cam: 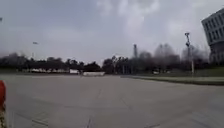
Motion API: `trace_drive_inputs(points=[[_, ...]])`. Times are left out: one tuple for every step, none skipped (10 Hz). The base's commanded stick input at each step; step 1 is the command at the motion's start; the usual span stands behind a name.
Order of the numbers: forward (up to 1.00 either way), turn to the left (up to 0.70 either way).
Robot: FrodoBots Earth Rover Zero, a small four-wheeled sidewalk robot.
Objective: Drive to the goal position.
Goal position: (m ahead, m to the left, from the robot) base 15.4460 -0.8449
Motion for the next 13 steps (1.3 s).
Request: trace_drive_inputs(points=[[0.85, 0.00], [0.85, 0.00], [0.85, 0.00], [0.85, 0.00], [0.85, 0.00], [0.85, 0.00], [0.85, 0.00], [0.85, 0.00], [0.85, 0.00], [0.85, 0.00], [0.85, 0.00], [0.85, 0.00], [0.85, 0.00]])
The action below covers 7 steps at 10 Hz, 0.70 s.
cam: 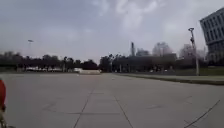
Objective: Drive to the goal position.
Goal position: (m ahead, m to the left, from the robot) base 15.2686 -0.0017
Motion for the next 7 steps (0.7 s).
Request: trace_drive_inputs(points=[[0.85, 0.00], [0.85, 0.00], [0.85, 0.00], [0.85, 0.00], [0.85, 0.00], [0.85, 0.00], [0.85, 0.00]])
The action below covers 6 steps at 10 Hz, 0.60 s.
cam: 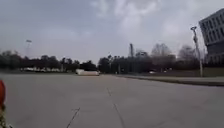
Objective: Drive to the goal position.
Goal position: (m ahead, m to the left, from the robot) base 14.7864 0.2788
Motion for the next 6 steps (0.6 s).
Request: trace_drive_inputs(points=[[0.85, 0.00], [0.85, 0.00], [0.85, 0.00], [0.85, 0.00], [0.85, 0.00], [0.85, 0.00]])
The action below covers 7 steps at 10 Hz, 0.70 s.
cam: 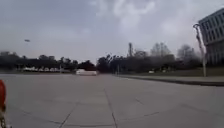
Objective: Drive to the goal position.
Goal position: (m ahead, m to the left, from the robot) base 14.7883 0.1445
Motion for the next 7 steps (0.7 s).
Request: trace_drive_inputs(points=[[0.85, 0.00], [0.85, 0.00], [0.85, 0.00], [0.85, 0.00], [0.85, 0.00], [0.85, 0.10], [0.85, 0.27]])
